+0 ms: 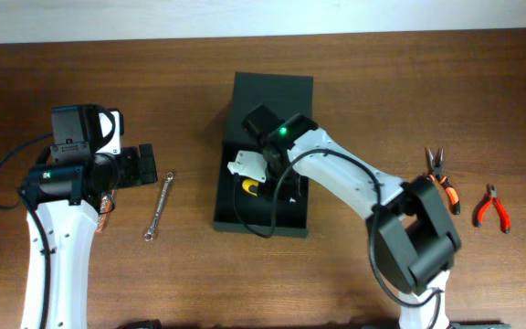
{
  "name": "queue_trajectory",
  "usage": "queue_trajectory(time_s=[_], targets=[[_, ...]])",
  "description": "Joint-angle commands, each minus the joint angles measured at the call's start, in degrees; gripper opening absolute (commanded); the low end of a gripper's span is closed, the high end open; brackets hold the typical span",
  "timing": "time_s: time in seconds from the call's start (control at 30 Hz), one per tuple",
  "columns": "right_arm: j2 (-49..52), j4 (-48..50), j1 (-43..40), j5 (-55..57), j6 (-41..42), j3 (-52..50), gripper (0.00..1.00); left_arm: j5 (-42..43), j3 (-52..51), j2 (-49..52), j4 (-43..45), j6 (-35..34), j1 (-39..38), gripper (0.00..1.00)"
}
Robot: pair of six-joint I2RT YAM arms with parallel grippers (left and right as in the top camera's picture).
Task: Pack container
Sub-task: 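Carry the screwdriver into the green box and release it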
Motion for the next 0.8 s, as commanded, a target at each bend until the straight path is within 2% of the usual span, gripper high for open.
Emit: queue_trajectory(time_s=[0.0, 0.07, 0.1, 0.13, 0.17, 0.33, 0.47, 0.57, 0.63, 0.7, 0.77], targets=[[3.67, -0.26, 0.2, -1.88, 2.43, 0.24, 0.22, 0.7, 1.22, -0.66, -0.09, -0.57, 0.2, 0.99], [3.96, -0.74, 0.22, -1.88, 2.84, 0.24, 0.33, 1.07, 1.22, -0.66, -0.09, -0.55, 0.2, 0.99], [3.96, -0.87, 0.22, -1.86, 3.26, 0.24, 0.45, 1.09, 1.22, -0.66, -0.09, -0.57, 0.2, 0.99], [3.85, -1.07, 0.2, -1.84, 3.54, 0.31, 0.71, 1.09, 1.22, -0.66, -0.09, -0.57, 0.2, 0.99], [3.54, -1.64, 0.13, -1.81, 4.52, 0.57, 0.8, 1.09, 1.22, -0.66, -0.09, -0.57, 0.2, 0.99], [-1.88, -10.78, 0.0, 0.28, 6.95, 8.26, 0.96, 1.07, 1.22, -0.66, -0.07, -0.57, 0.2, 0.99], [-9.53, -15.04, -2.49, 6.84, 14.19, 18.23, 1.0, 1.05, 1.22, -0.66, -0.04, -0.55, 0.2, 0.99], [-17.68, -17.46, -10.49, 14.91, 28.61, 24.65, 0.99, 1.07, 1.22, -0.66, -0.07, -0.55, 0.2, 0.99], [-23.65, -21.2, -22.03, 15.63, 39.39, 25.51, 0.99, 1.07, 1.22, -0.66, -0.09, -0.55, 0.2, 0.99], [-25.92, -24.79, -30.77, 15.54, 44.54, 25.51, 0.99, 1.07, 1.22, -0.66, -0.07, -0.55, 0.2, 0.99], [-26.43, -27.87, -39.78, 13.68, 45.75, 25.35, 0.99, 1.07, 1.22, -0.66, -0.04, -0.57, 0.2, 0.99]])
